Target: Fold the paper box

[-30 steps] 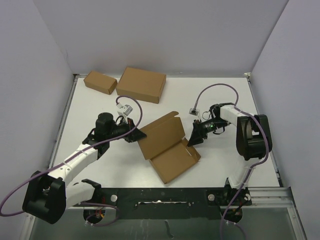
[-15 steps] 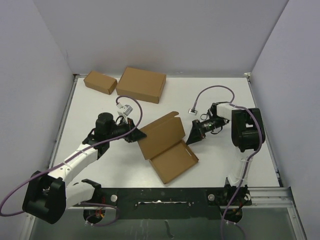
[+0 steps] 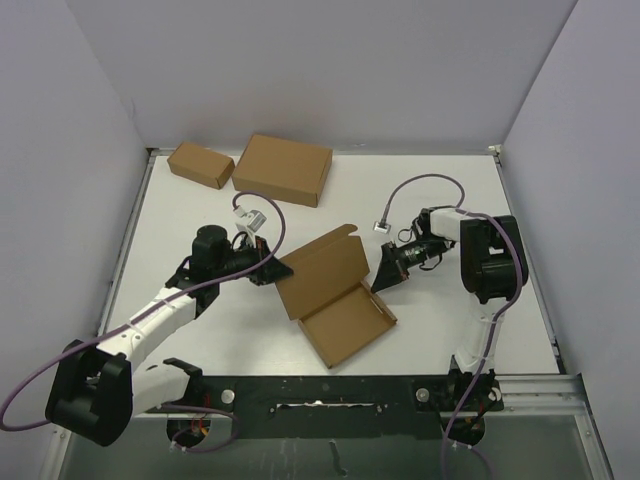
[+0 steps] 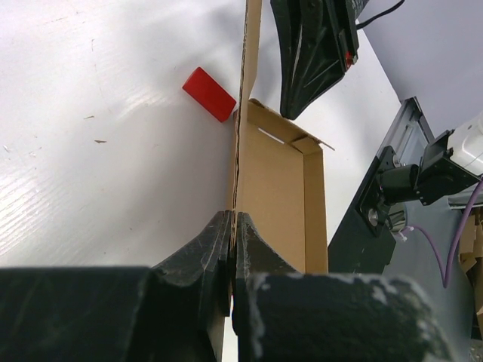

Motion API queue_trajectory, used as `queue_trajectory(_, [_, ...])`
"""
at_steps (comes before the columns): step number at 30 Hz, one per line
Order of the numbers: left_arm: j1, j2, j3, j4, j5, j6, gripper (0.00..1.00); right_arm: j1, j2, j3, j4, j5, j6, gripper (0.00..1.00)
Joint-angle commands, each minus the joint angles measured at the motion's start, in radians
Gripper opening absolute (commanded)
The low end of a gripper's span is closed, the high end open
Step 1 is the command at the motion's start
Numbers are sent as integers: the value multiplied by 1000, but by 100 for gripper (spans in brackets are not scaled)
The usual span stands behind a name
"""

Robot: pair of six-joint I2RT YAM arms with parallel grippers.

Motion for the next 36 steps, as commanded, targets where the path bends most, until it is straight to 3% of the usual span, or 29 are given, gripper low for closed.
queue_trajectory(1, [-2,-1,43,34,3,12,0,36,-111,-40,101,94,57,14])
queue_trajectory(11, [0,-11,42,32,4,12,0,118,-251,-121,189,274,97,40])
queue_trajectory(17, [0,-8,44,31,6,9,0,149,-282,-150,238,375,124,41])
queue_trajectory(20, [-1,-12,45,32,4,8,0,153,-284,-148,240,373,126,35])
queue_trajectory(25, [0,-15,46,29,3,8,0,154,-286,-147,246,383,126,0])
queue_trajectory(36, [0,-15,49,26,2,7,0,180,-406,-190,311,501,118,0])
